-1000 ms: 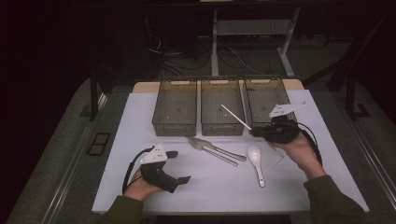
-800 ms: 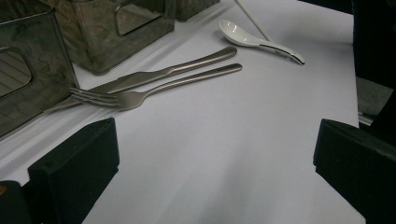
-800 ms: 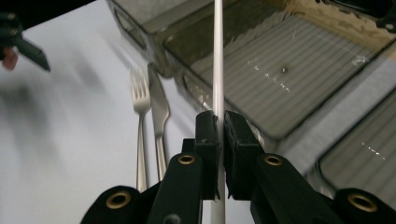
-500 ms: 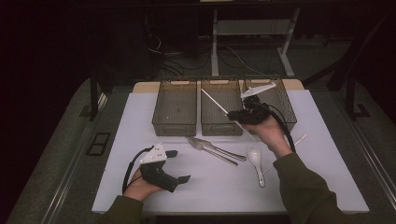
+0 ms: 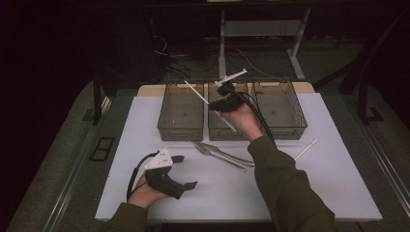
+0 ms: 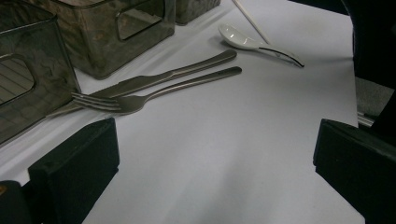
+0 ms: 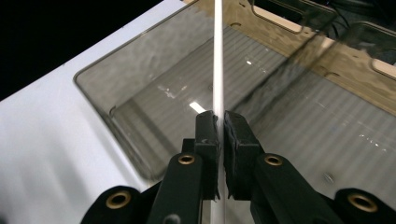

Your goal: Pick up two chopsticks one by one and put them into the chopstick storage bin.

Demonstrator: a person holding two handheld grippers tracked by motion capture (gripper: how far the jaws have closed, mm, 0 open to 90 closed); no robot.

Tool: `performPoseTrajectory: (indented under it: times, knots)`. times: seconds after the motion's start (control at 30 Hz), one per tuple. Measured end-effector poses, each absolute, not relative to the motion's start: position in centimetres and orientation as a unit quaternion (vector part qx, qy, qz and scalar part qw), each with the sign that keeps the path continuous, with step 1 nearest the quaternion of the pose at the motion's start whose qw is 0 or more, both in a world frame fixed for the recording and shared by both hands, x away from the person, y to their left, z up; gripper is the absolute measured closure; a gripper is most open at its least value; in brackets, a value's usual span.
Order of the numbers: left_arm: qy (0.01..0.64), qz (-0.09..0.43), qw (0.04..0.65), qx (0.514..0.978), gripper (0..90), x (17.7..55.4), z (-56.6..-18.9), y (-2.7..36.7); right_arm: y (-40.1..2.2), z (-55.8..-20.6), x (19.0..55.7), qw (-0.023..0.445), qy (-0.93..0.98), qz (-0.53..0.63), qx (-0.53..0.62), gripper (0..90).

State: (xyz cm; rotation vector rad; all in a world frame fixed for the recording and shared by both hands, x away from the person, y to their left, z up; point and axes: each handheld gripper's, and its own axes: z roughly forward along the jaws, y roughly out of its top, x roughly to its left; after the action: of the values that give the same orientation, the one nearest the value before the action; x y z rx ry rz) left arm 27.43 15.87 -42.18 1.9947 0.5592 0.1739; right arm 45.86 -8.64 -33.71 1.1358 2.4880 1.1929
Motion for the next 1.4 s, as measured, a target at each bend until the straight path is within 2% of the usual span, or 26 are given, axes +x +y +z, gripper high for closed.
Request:
performPoseTrajectory:
  times: [0.47, 0.73, 0.9, 1.03, 1.2, 1.4]
  knots:
    - [0.227, 0.067, 0.509, 0.828, 0.0, 27.5, -42.1, 15.9, -1.3, -35.2, 50.1, 0.069, 0.832, 0.364, 0.413, 84.6]
    - [0.225, 0.062, 0.509, 0.828, 0.0, 27.6, -42.1, 15.8, 0.8, -36.6, 51.6, 0.066, 0.828, 0.341, 0.44, 83.4]
    - [0.222, 0.062, 0.508, 0.83, 0.0, 27.5, -42.1, 15.8, 1.0, -36.8, 51.7, 0.066, 0.825, 0.342, 0.446, 66.4]
    - [0.22, 0.062, 0.507, 0.831, 0.0, 27.5, -42.1, 15.8, 0.6, -36.1, 51.3, 0.067, 0.829, 0.351, 0.431, 57.7]
    - [0.221, 0.063, 0.506, 0.831, 0.0, 27.5, -42.1, 15.8, -0.9, -34.8, 50.3, 0.065, 0.832, 0.373, 0.405, 50.1]
    - [0.225, 0.065, 0.507, 0.83, 0.0, 27.4, -42.1, 15.7, -3.9, -33.7, 48.5, 0.069, 0.833, 0.402, 0.373, 48.5]
